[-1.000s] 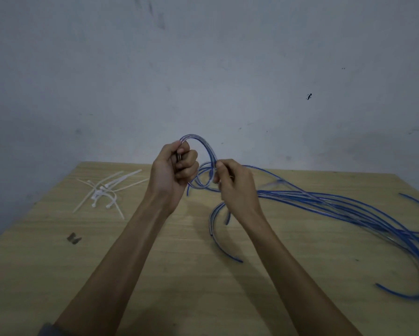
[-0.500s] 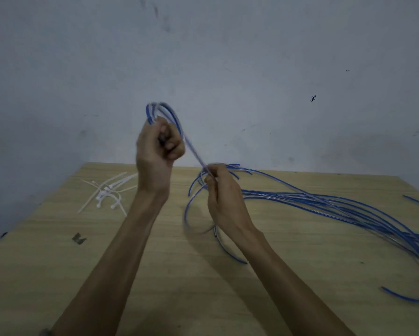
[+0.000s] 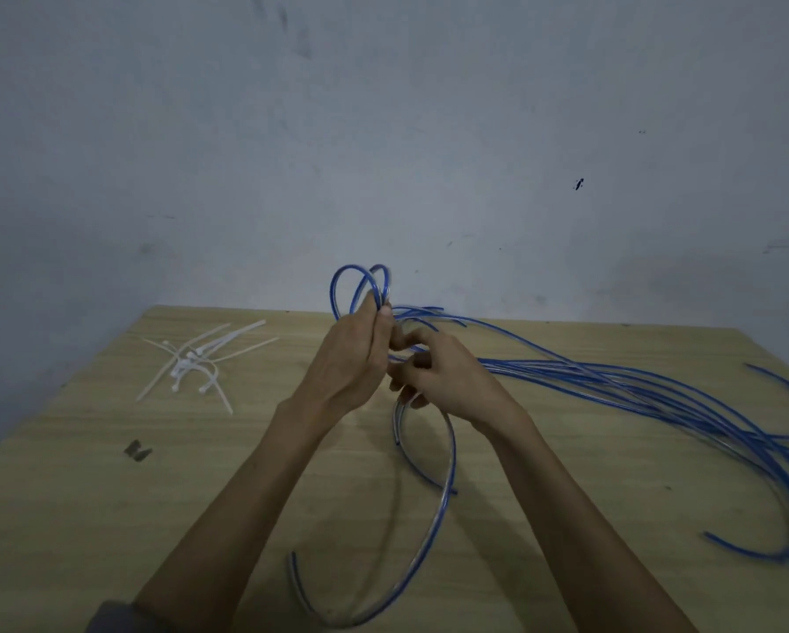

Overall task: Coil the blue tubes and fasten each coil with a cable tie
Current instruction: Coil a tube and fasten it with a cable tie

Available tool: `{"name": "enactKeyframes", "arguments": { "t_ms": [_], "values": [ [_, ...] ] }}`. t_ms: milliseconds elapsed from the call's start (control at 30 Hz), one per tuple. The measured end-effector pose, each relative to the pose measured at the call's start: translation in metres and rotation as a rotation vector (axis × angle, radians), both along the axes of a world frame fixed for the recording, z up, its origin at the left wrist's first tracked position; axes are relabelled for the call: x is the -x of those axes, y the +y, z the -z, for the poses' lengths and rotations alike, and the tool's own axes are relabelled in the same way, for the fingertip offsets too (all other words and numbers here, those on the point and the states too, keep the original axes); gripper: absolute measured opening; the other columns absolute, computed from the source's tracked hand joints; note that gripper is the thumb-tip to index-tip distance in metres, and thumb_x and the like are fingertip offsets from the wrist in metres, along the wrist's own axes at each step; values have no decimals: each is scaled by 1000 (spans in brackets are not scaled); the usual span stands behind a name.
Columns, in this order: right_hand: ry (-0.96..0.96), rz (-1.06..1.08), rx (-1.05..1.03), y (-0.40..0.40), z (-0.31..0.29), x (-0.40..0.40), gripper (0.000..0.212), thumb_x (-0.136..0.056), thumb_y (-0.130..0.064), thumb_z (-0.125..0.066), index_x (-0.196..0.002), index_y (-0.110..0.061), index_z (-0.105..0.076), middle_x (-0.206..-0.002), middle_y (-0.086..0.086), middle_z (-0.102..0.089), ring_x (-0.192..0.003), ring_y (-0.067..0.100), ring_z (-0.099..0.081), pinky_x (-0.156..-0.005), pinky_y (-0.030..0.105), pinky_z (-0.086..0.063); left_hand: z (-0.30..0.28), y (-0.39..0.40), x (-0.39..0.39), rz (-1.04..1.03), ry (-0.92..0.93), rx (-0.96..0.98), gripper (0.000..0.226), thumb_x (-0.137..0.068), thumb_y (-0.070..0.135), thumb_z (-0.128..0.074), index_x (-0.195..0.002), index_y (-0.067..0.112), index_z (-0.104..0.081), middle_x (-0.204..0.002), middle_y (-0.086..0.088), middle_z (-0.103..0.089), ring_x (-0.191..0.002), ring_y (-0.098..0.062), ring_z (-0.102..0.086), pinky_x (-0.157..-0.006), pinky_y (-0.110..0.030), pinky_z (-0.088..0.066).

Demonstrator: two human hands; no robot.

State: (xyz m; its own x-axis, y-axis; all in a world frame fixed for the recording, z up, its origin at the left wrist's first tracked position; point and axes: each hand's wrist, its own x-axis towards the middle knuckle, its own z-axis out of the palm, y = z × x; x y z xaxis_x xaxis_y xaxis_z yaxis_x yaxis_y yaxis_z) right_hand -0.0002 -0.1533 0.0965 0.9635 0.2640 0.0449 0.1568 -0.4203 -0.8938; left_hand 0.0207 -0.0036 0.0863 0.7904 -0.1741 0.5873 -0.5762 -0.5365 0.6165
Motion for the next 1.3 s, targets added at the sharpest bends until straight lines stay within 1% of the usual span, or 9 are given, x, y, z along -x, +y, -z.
{"name": "enactKeyframes", "arguments": {
  "t_ms": [233,400,600,667,733,800,933,1133,1300],
  "values": [
    [189,-228,-98,-20,-7,-1,10,-101,-21,-60,-101,-12,-59,-81,7,-72,-65,17,-64,-62,28,-51,16,-1,-4,-61,58,-231,26,-108,28,-32,-96,14,-50,-74,-8,-63,-69,-33,-60,-65,-47,-45],
    [331,-278,-335,-30,-5,-3,34,-105,-37,-48,-105,-11,-70,-87,5,-63,-66,14,-53,-64,26,-46,25,8,-14,-51,204,-199,34,-108,27,-33,-87,8,-52,-80,-13,-60,-76,-31,-57,-75,-50,-44],
    [291,-442,-383,-39,-5,-1,12,-94,-17,-54,-100,-14,-65,-81,-1,-51,-64,13,-39,-61,26,-35,32,8,-21,41,379,-197,37,-104,33,-36,-83,7,-54,-77,0,-47,-68,-5,-44,-65,-23,-34],
    [164,-440,-336,-43,-5,0,6,-95,-12,-59,-100,-10,-62,-77,2,-41,-63,14,-32,-61,28,-30,33,7,-20,99,454,-229,34,-97,48,-33,-84,23,-51,-79,11,-41,-69,0,-40,-69,-15,-31],
    [34,-380,-306,-41,-7,0,9,-98,-17,-63,-95,-8,-63,-71,0,-38,-61,13,-30,-59,28,-27,29,2,-15,150,575,-187,24,-99,52,-36,-81,38,-42,-78,18,-38,-69,6,-37,-79,-18,-35],
    [-52,-240,-359,-36,-8,-1,18,-92,-27,-65,-79,-15,-64,-64,-3,-38,-57,13,-28,-57,29,-23,27,-3,-13,178,580,-107,35,-104,38,-36,-70,29,-38,-63,13,-38,-55,0,-33,-66,-31,-38],
    [-79,-22,-527,-35,-10,-5,29,-85,-35,-70,-62,-19,-64,-56,2,-35,-52,14,-27,-60,37,-19,13,-12,2,255,513,-21,44,-108,25,-33,-65,30,-35,-56,12,-35,-48,-5,-30,-51,-25,-25],
    [15,107,-768,-35,-15,-7,25,-83,-32,-74,-75,-11,-65,-51,-5,-37,-41,7,-26,-49,22,-22,-7,-16,13,402,550,177,48,-109,43,-24,-67,21,-27,-55,5,-20,-48,-11,-14,-46,-25,-12],
    [-101,259,-479,-39,-24,0,47,-91,-47,-69,-63,-10,-66,-50,5,-55,-42,11,-39,-47,19,-33,-13,-7,13,466,611,332,50,-102,55,-36,-68,21,-21,-53,6,-16,-48,-11,-8,-47,-26,-8]
  ]
}}
